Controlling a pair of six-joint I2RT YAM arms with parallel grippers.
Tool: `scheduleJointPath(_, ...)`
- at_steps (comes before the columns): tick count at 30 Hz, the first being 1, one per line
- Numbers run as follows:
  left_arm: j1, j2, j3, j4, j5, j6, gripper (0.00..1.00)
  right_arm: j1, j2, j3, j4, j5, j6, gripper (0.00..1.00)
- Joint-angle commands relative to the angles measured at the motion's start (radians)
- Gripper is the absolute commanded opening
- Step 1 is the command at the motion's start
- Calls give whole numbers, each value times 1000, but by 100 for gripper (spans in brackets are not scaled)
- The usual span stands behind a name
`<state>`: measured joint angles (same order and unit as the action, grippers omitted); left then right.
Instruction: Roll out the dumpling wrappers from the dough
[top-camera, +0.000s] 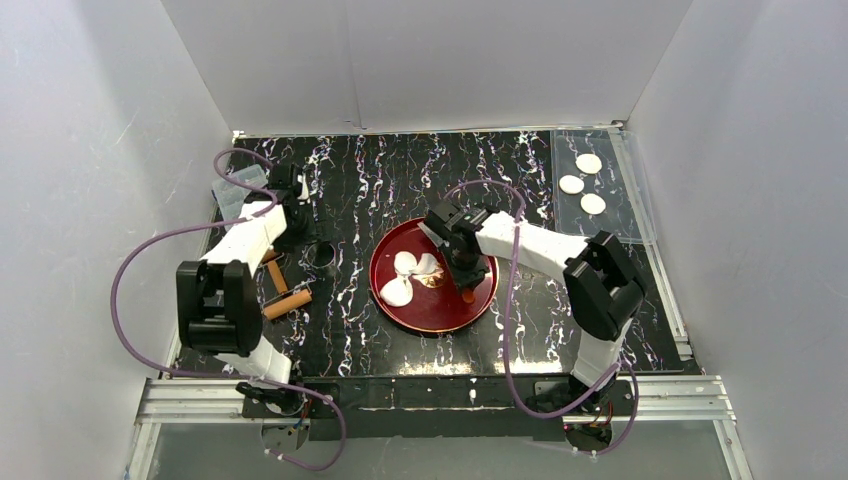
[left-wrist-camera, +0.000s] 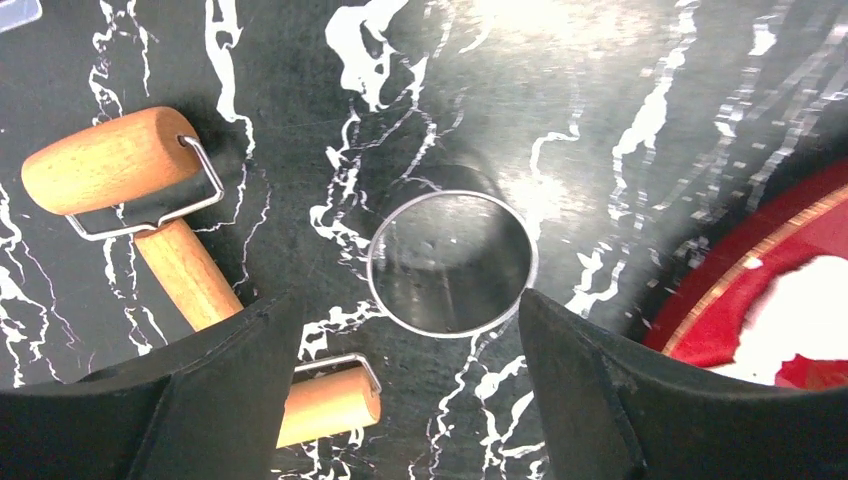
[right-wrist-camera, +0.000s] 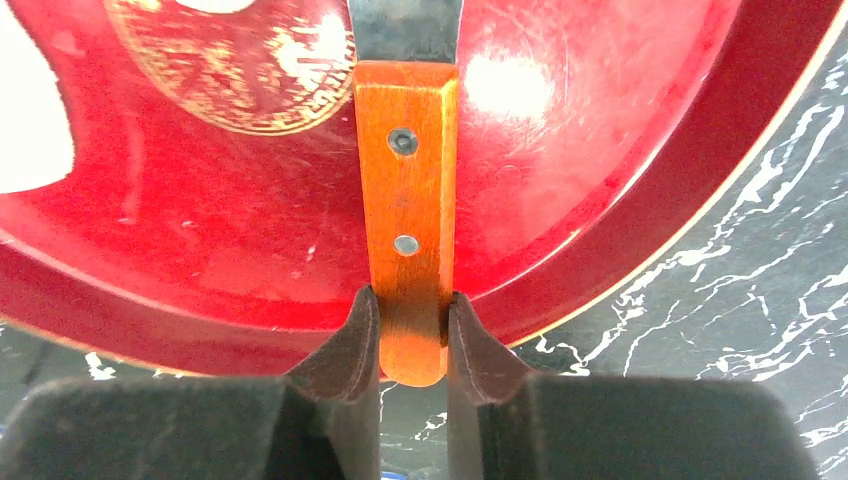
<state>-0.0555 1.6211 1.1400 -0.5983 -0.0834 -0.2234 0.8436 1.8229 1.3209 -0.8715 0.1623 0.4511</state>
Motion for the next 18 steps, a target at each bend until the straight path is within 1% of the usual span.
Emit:
scheduleJointPath(1, -6, -121, 5, -7, 149, 23, 77, -11, -110, 92, -58, 12, -26, 1)
scheduleJointPath(4, -25, -171, 12, -6, 300, 68, 76, -36, -135, 109, -85, -66, -9, 1)
scheduleJointPath(7, -99, -240, 6, 11, 472, 203, 74, -77, -159, 115, -119, -240, 18, 1)
scheduleJointPath(9, -168, -303, 9, -6, 574, 371, 73, -101, -175, 130, -165, -345, 20, 1)
scheduleJointPath(10, -210, -325, 32, -48, 595, 460, 73, -111, -182, 146, -200, -386, 18, 1)
scheduleJointPath(11, -260, -344, 75, -136, 610, 591, 73, -116, -193, 172, -231, -425, 14, 1)
scheduleJointPath(13, -330, -407, 104, -228, 614, 816, 73, -129, -214, 206, -282, -536, 20, 1)
scheduleJointPath(14, -390, -505, 81, -231, 609, 996, 75, -137, -229, 224, -292, -624, 33, 1)
scheduleJointPath(15, -478, -655, 9, -129, 625, 1187, 84, -143, -256, 238, -281, -729, 75, 1)
scheduleJointPath(16, -534, -720, -35, -40, 640, 1231, 95, -143, -265, 245, -272, -764, 92, 1)
scheduleJointPath(17, -637, -771, -77, 62, 657, 1265, 98, -143, -280, 259, -256, -799, 125, 1)
scheduleJointPath(18, -803, -706, -56, 68, 516, 1312, 98, -140, -302, 313, -245, -838, 161, 1)
